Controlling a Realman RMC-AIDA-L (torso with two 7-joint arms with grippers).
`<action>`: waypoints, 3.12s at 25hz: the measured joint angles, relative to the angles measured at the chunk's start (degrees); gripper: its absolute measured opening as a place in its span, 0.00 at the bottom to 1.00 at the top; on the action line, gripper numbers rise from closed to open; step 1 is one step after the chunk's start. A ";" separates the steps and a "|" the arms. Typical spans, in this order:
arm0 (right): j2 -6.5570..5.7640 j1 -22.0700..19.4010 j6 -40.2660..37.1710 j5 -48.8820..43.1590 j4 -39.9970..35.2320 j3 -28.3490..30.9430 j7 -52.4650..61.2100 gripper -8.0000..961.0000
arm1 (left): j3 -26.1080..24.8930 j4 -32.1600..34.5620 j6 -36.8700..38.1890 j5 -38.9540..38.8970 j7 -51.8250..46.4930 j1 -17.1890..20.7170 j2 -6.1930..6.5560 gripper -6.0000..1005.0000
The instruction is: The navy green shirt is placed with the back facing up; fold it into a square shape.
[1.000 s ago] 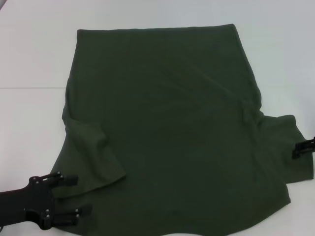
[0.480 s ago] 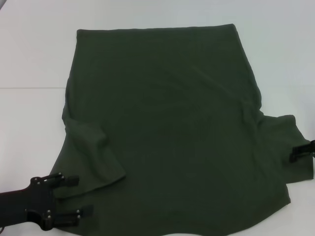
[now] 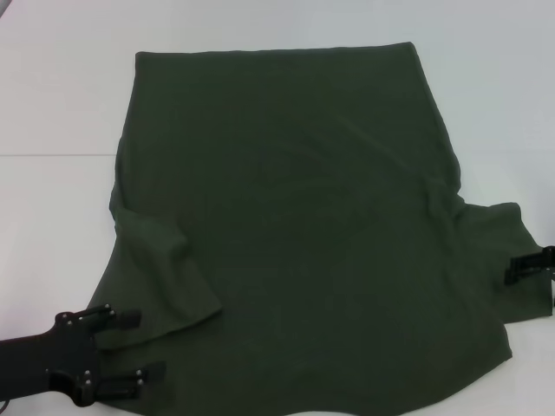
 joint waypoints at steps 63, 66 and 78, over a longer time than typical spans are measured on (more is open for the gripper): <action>0.83 0.89 1.51 4.19 0.94 -4.38 -1.99 0.52 | -0.53 -0.09 -0.28 -0.19 -0.06 -0.18 -0.26 0.87; 0.72 0.75 1.51 4.19 0.93 -4.41 -2.03 0.45 | -0.54 -0.09 -0.62 -0.19 -0.09 -0.29 -0.29 0.87; 0.17 0.29 0.95 4.21 0.26 -4.48 -4.17 0.04 | -0.69 -0.08 -0.45 -0.55 -0.41 -0.35 -0.46 0.87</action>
